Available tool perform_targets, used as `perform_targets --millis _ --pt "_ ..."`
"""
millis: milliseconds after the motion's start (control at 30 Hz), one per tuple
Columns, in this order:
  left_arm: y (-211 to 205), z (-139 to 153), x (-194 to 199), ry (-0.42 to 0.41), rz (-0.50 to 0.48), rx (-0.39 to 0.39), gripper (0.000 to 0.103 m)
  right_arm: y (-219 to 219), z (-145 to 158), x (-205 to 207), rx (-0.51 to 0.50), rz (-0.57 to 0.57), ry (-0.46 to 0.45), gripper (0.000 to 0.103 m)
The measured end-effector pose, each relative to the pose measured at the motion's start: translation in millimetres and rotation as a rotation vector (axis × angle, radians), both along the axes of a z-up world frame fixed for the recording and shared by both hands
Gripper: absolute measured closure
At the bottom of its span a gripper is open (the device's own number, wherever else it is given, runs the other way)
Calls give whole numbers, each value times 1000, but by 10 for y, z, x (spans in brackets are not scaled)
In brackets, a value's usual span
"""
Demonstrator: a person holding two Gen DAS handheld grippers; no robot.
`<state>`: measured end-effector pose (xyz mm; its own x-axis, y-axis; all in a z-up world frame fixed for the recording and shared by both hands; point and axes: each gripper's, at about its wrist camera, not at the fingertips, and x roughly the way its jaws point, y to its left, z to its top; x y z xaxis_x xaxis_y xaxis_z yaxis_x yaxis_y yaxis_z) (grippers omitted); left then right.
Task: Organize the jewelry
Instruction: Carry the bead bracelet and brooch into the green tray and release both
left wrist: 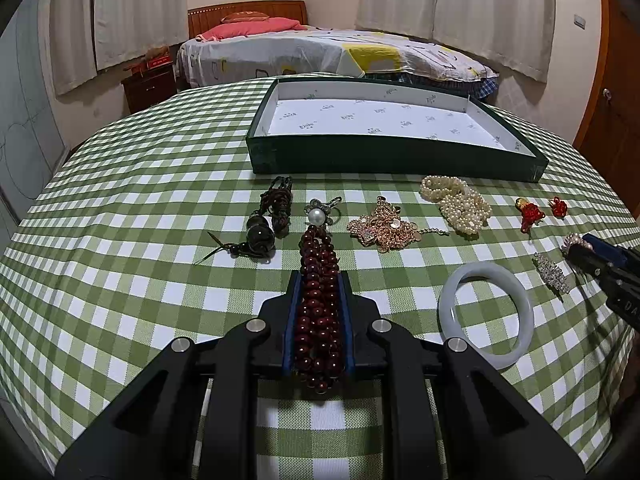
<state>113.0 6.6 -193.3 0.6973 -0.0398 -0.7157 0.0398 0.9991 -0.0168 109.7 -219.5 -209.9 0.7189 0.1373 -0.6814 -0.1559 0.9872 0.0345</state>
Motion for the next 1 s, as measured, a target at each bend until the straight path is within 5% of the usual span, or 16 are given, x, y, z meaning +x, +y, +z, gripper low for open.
perform_targets --millis 1000 --pt "-53 231 -71 -82 -13 17 86 6 218 -98 22 -4 -76 68"
